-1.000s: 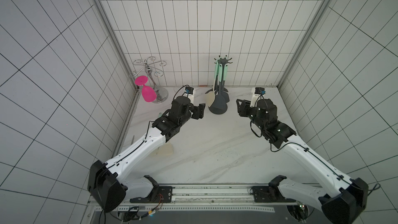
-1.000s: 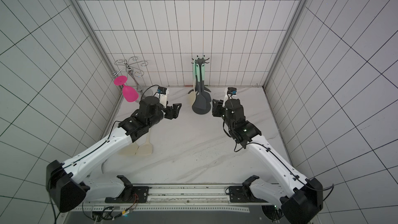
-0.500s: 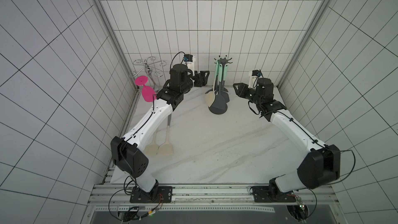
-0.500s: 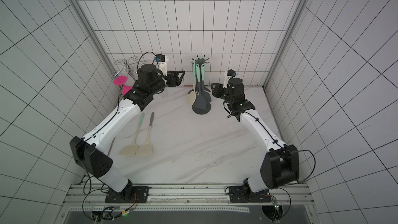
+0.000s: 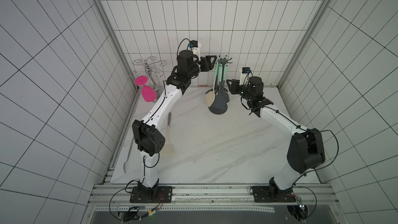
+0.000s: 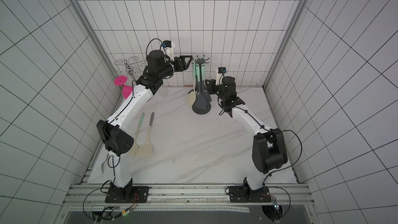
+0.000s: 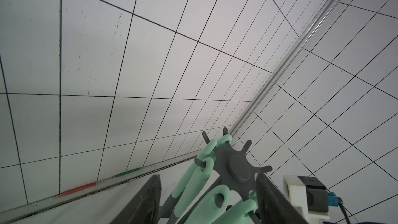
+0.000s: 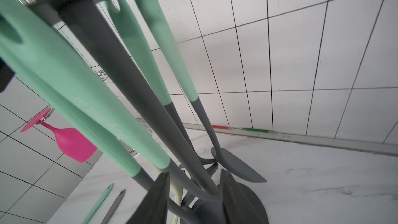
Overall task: Take the spatula off the kitchen utensil rack
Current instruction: Take off the spatula from the rack.
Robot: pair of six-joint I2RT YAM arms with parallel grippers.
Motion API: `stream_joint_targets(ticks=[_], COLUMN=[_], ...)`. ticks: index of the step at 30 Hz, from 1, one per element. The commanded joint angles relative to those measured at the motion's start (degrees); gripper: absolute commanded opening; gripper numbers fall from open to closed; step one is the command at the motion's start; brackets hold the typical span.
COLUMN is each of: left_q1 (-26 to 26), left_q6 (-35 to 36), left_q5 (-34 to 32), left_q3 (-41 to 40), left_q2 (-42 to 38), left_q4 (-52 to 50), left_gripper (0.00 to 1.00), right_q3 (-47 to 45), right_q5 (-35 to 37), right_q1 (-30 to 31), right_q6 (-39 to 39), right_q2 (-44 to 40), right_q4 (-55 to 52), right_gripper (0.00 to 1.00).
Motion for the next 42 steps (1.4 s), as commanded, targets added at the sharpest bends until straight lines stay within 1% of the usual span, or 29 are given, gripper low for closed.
stream_joint_targets(ticks=[1, 5, 8, 15, 18, 20, 22, 27, 30, 32, 34, 37, 40, 42], left_q1=[-0.24, -0.51, -0.71, -0.86, -0.79, -0.81, -0.83, -0.82, -0.79, -0.84, -0.78, -0.75, -0.67, -0.53], left_q6=[-2.96, -3.1, -2.94, -2.92, -3.1, -3.14, -3.19, -3.1, -3.24, -3.18, -3.1, -3.01, -2.92, -2.92], left_q5=[1.63, 2.35, 2.58, 3.84, 4.72, 5.26, 5.61, 6.04, 6.33, 6.42, 6.36, 6.31, 6.24, 6.21], left_q3=[1.97, 1.97, 1.85, 1.01, 0.74, 0.58, 0.45, 0.22, 0.22, 0.22, 0.22, 0.22, 0.13, 0.13], left_q2=[1.95, 2.87, 3.16, 3.34, 3.33, 3.41, 3.33, 3.22, 3.26, 3.26, 3.12, 3.07, 2.96, 2.92], left_q4=[0.66, 0.34, -0.91, -1.39, -1.39, -1.48, -1.65, -1.97, -2.05, -2.09, -2.32, -2.55, -2.71, -2.81], left_gripper=[0.67, 0.67, 0.67, 0.67, 0.65, 0.64, 0.64, 0.64, 0.63, 0.63, 0.63, 0.63, 0.63, 0.63], right_q3=[3.33, 4.87, 6.07, 8.8, 9.08, 9.0, 9.07, 9.59, 10.04, 9.91, 9.41, 7.78, 5.48, 3.84], right_q5=[1.86, 1.52, 1.51, 1.45, 0.63, -0.75, -2.0, -2.82, -2.72, -2.24, -1.5, 0.02, 1.42, 2.45], right_q1=[0.9, 1.21, 1.6, 1.87, 1.9, 1.95, 1.96, 2.0, 2.09, 2.13, 2.09, 2.13, 2.22, 2.22], right_q6=[-4.81, -5.28, -6.34, -7.75, -8.42, -8.85, -9.0, -9.17, -9.56, -10.03, -10.53, -11.58, -12.41, -12.92], right_q2=[2.07, 3.97, 5.32, 7.28, 7.69, 7.76, 7.98, 8.48, 8.52, 8.24, 7.63, 6.32, 4.74, 3.58], right_q4=[2.16, 2.12, 2.34, 1.94, 2.02, 2.34, 2.56, 2.45, 2.38, 2.55, 3.0, 4.36, 6.51, 7.98], right_gripper=[0.42, 0.42, 0.46, 0.49, 0.5, 0.55, 0.57, 0.57, 0.49, 0.36, 0.27, 0.21, 0.18, 0.12])
